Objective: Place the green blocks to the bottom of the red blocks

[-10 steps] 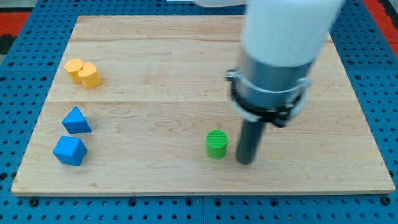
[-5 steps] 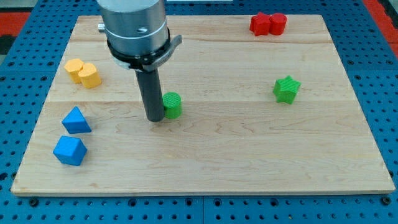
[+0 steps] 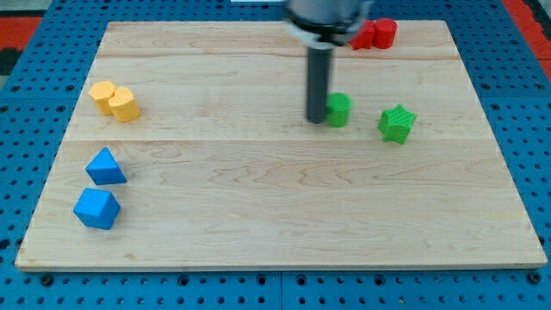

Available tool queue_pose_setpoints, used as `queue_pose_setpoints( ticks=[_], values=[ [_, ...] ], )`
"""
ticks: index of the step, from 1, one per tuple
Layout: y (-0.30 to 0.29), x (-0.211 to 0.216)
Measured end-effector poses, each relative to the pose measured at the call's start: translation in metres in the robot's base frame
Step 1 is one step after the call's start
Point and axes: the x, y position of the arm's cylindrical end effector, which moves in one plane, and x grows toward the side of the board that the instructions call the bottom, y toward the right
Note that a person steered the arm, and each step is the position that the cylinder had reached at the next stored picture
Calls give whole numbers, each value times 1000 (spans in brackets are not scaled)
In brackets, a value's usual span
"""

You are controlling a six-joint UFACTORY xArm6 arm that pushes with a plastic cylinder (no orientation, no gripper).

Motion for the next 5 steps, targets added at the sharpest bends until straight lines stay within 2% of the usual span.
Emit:
queue_pose_setpoints(
  ticks=[1, 2, 3, 5],
  values=[
    [20, 4],
    [-36, -5],
    [-59, -21],
    [-59, -33]
  ],
)
